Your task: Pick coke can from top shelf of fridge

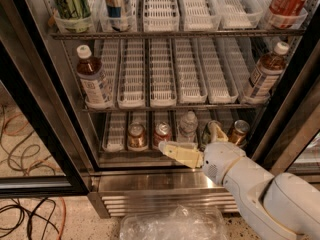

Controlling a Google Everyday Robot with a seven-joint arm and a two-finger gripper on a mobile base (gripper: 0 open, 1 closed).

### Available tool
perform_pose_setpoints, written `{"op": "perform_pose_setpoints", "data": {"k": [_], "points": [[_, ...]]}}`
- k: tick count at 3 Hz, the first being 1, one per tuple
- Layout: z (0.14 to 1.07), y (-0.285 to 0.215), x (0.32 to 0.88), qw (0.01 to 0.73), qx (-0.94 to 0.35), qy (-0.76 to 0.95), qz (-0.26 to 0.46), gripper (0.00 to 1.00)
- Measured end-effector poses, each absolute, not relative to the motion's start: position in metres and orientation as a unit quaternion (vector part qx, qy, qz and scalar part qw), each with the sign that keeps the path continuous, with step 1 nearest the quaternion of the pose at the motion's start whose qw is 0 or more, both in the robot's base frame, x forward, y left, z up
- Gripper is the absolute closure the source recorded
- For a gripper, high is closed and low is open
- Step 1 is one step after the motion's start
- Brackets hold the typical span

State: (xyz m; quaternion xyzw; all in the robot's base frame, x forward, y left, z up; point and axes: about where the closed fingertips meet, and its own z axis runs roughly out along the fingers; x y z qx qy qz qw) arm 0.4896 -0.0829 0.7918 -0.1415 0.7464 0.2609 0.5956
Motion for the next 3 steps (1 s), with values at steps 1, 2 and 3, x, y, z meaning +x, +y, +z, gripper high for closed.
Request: {"op": "perform_pose_setpoints", "data": {"k": [1,2,3], "points": [[0.784,-0.093,0.473,0.638,-0.169,0.723,0.204,0.0],[0.781,-0.065,0.446,0.684,-0.239,0.68,0.116,0.0],[0.802,-0.057,0.443,0.713,-0.243,0.652,0.088,0.0]]}}
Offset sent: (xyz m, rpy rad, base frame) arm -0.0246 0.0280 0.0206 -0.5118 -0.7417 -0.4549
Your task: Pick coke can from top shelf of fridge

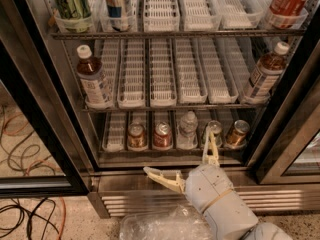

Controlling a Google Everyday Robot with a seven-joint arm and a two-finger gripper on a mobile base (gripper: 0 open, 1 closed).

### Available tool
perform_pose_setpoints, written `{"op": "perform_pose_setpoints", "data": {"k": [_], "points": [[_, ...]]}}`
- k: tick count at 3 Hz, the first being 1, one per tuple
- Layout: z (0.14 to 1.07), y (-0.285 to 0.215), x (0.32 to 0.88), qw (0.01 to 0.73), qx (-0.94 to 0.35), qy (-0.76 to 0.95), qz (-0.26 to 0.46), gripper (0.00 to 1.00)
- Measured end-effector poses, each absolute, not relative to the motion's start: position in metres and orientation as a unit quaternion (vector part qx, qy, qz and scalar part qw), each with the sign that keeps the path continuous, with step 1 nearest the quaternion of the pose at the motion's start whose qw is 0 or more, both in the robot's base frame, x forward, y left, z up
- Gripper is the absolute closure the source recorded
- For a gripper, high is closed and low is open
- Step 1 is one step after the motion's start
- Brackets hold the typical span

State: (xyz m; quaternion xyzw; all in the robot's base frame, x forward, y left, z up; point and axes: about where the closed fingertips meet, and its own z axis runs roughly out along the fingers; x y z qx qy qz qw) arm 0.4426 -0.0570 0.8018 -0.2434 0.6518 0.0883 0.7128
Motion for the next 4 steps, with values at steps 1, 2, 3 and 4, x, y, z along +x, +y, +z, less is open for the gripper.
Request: {"op": "perform_pose_setpoints", "data": {"k": [1,2,3,4], "points": [[0.803,-0.058,0.443,0.713,-0.242,0.652,0.088,0.0],[0.814,-0.056,0.446,0.737,-0.247,0.626,0.064,0.0],[0.851,-0.056,0.443,0.783,-0.257,0.567,-0.006,0.0],[0.892,-0.056,0.432,0.827,-0.247,0.5,-0.067,0.0]]}}
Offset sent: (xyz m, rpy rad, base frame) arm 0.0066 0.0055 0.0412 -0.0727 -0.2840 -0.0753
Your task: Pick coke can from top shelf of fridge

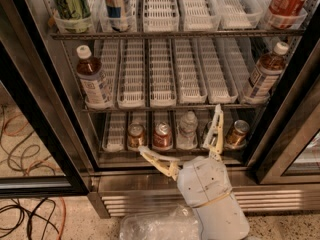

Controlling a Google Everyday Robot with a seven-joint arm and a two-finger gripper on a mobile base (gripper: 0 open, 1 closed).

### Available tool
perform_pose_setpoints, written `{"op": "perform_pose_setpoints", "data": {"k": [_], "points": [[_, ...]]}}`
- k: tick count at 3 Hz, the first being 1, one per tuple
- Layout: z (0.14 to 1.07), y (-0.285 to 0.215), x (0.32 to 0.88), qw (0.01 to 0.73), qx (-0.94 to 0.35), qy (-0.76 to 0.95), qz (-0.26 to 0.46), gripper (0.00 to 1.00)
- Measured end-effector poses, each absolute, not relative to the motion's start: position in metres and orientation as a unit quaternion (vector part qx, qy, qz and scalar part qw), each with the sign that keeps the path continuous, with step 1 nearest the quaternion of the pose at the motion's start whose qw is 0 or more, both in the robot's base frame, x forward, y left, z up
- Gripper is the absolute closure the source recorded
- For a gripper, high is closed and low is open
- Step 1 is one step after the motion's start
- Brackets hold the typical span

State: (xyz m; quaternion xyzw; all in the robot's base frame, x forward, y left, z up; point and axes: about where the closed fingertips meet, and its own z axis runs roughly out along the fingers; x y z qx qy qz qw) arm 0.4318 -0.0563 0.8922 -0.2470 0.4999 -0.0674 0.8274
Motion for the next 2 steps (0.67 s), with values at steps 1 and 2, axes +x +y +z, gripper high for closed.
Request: {"op": "perform_pose_setpoints", "data": {"k": [1,2], "points": [[0.9021,-0.0634,0.4288,0.838,-0.246,0.478,-0.097,0.0],[0.8957,-0.0592,0.4316,0.834,-0.238,0.491,-0.079,0.0]]}}
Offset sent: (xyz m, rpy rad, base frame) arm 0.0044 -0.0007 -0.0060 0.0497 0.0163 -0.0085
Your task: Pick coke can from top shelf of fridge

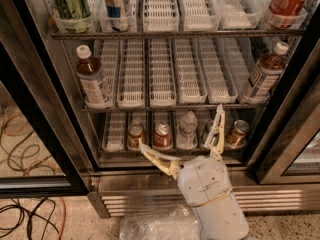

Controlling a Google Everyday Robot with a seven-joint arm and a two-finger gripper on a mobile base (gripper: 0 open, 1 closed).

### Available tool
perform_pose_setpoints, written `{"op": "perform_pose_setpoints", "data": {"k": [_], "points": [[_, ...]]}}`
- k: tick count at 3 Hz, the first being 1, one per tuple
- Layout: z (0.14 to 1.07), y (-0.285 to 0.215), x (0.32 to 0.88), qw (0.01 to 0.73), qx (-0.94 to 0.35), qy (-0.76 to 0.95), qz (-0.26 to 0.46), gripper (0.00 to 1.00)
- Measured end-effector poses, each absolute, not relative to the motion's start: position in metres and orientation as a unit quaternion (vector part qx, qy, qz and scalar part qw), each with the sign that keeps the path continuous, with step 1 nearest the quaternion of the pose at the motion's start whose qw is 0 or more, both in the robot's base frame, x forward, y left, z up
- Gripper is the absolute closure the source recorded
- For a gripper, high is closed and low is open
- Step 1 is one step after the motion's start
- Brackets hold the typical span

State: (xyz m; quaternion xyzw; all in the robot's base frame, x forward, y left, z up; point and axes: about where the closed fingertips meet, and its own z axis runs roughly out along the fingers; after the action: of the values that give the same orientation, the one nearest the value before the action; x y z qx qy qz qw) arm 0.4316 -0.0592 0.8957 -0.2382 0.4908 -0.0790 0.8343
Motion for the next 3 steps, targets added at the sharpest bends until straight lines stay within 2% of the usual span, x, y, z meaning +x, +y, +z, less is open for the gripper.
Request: {"op": "perform_pose_setpoints", "data": {"k": [1,3], "points": [[0.907,-0.075,0.443,0.849,-0.179,0.492,-0.069,0.0],[0.955,-0.144,0.452,0.89,-0.043,0.434,-0.133,0.0]]}}
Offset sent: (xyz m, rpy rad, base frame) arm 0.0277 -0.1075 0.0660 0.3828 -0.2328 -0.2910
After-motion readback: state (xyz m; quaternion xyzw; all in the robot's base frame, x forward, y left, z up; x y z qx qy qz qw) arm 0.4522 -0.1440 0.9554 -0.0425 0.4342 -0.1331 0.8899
